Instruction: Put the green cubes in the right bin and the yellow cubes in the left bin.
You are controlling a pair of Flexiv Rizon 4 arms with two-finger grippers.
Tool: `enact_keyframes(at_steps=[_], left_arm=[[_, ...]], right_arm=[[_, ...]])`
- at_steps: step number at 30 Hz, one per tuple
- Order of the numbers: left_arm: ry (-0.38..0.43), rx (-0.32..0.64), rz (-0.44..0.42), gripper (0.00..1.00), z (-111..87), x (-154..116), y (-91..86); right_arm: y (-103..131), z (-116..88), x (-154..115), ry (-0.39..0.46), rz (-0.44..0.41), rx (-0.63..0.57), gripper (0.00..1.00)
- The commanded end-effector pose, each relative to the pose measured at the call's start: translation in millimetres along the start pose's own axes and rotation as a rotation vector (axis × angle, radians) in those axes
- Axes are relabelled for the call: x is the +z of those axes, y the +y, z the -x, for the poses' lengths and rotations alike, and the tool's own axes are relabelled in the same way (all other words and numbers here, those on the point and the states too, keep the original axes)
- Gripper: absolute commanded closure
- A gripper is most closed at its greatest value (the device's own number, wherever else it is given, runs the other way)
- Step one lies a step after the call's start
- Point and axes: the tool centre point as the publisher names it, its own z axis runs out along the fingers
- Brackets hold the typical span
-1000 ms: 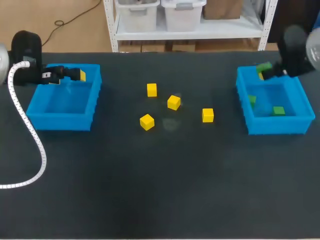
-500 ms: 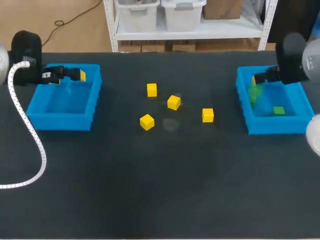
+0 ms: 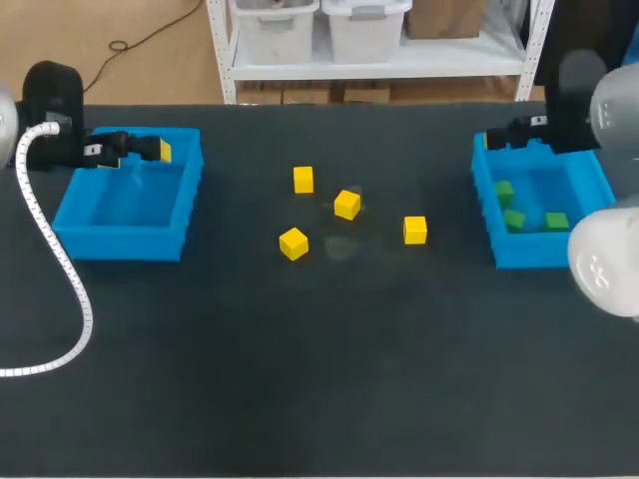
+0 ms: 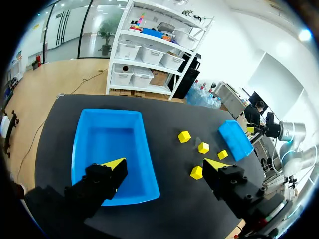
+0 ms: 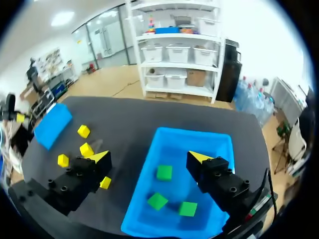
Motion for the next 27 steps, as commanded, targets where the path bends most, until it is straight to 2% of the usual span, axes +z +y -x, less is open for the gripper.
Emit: enact_keyframes(at_steps=[1,8,24,27], left_arm=[[-0.006,0.002,-0.009,0.00,-1.3,0.0,2.0],[-0.006,0.002,-0.009,0.00,-1.3,0.0,2.0],[-0.006,0.002,-0.009,0.00,-1.3,0.0,2.0],[0.022,0.126,-0.025,0.00,12.7,-9.5,-8.7]], right_arm=[[-8.3,-6.5,-1.2,-0.032,-0.069,0.056,0.00],[-14.6,-12.1,-2.1,-0.030,-0.090,0.108,0.00],[-14.6,-12.1,-2.1,-0.030,-0.090,0.108,0.00],[-14.6,-12.1,-2.1,-0.030,-0.090,0.108,0.00]])
